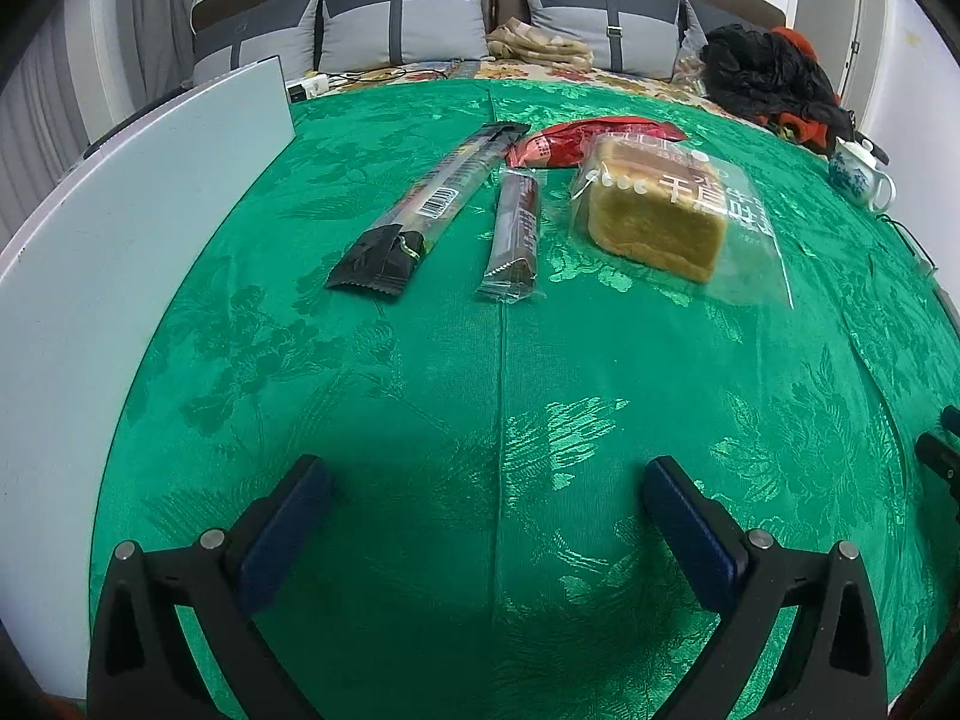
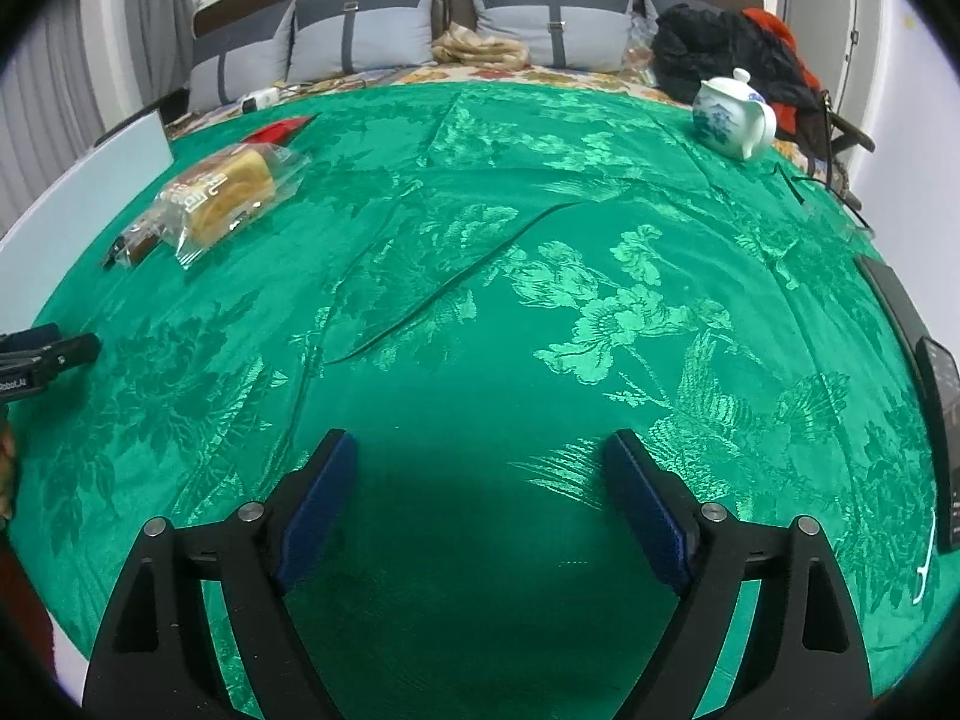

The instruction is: Organize snacks

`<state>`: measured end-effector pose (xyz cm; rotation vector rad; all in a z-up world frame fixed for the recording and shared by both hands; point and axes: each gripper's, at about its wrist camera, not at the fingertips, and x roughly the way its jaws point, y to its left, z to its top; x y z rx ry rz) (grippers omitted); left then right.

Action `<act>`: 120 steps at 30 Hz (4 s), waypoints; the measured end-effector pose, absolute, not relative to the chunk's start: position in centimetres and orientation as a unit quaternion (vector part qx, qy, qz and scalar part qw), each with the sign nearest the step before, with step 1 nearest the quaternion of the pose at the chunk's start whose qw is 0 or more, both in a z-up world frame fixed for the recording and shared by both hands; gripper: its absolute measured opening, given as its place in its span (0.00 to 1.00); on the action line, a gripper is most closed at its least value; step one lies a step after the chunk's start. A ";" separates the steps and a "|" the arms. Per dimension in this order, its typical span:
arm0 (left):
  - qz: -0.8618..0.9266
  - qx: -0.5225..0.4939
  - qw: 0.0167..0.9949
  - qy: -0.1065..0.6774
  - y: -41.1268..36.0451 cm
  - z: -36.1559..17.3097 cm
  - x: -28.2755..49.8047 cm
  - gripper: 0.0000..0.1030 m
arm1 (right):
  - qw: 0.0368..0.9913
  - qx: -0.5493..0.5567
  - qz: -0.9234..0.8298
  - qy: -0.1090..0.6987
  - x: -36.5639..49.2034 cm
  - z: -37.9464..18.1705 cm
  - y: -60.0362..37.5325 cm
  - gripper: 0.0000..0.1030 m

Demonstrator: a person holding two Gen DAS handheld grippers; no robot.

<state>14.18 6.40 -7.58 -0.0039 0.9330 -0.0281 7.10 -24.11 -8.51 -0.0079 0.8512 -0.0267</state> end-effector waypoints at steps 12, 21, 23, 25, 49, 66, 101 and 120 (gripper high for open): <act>-0.013 -0.001 0.893 0.450 6.4 -7.6 14.1 1.00 | 0.910 -0.005 -0.010 0.414 7.1 -8.6 -24.0 0.87; -0.013 -0.001 0.893 0.450 6.4 -7.6 14.1 1.00 | 0.910 -0.003 -0.008 0.414 7.0 -8.6 -24.0 0.87; -0.013 -0.001 0.893 0.450 6.4 -7.6 14.1 1.00 | 0.911 -0.003 -0.007 0.413 7.1 -8.6 -24.0 0.87; -0.014 -0.001 0.893 0.450 6.4 -7.6 14.0 1.00 | 0.910 -0.003 -0.008 0.413 7.0 -8.6 -24.0 0.87; -0.013 -0.001 0.893 0.450 6.3 -7.6 14.1 1.00 | 0.911 -0.003 -0.007 0.413 7.0 -8.6 -24.0 0.87; -0.012 0.000 0.893 0.450 6.4 -7.6 14.0 1.00 | 0.911 -0.004 -0.007 0.413 7.0 -8.6 -24.0 0.87; -0.012 0.001 0.861 0.509 10.3 -6.1 29.4 0.30 | 0.909 -0.009 -0.010 0.416 7.3 -8.6 -23.9 0.89; 0.037 -0.014 0.867 0.496 11.9 -6.8 16.8 0.88 | 0.909 -0.009 -0.010 0.416 7.3 -8.6 -23.9 0.89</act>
